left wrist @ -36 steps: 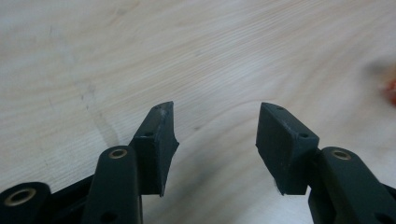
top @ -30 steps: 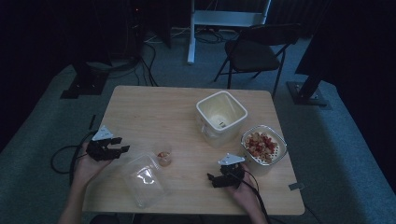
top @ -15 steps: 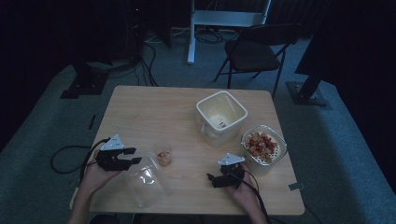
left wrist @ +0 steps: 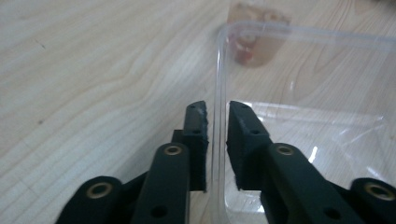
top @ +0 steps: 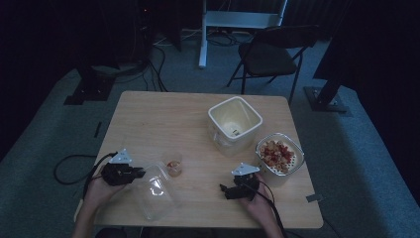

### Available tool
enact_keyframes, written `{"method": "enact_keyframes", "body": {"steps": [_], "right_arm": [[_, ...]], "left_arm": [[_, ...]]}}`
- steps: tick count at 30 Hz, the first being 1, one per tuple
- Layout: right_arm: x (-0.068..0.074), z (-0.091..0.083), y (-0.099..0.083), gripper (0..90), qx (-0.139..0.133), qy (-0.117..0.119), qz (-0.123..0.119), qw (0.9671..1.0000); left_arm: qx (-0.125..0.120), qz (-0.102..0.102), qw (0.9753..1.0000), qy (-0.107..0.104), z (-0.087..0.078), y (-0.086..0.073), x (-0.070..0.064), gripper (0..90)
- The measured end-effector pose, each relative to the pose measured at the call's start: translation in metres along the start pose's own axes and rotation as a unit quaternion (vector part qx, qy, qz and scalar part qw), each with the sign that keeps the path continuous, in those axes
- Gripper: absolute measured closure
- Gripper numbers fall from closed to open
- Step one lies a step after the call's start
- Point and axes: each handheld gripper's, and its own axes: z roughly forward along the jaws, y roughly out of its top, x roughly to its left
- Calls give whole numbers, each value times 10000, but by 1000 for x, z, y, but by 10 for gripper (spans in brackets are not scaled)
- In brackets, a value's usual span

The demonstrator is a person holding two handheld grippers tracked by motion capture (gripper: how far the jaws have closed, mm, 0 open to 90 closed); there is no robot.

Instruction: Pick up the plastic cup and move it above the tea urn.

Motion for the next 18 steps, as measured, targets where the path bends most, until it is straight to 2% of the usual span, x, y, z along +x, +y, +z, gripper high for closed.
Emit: {"method": "enact_keyframes", "body": {"steps": [4, 6, 10, 11, 15, 16, 18], "right_arm": [[0, 0, 0, 106, -1, -1, -3, 10000], [0, 0, 0, 106, -1, -1, -2, 10000], [0, 0, 0, 106, -3, 0, -6, 10000], [0, 0, 0, 106, -3, 0, -6, 10000], [0, 0, 0, 106, 0, 0, -2, 10000], [0, 0, 0, 106, -2, 0, -5, 10000], [0, 0, 0, 106, -1, 0, -2, 10000]], "left_arm": [[-108, -112, 9998, -155, -1, -2, 3, 859], [-159, -140, 9997, -150, -3, -2, 4, 864], [-349, -244, 9989, -196, -22, -5, 11, 873], [-349, -244, 9989, -196, -22, -5, 11, 875], [-558, -296, 9980, -68, -43, -5, 16, 877], [-558, -296, 9980, -68, -43, -5, 16, 876], [-690, -320, 9971, -65, -55, -4, 18, 877]]}}
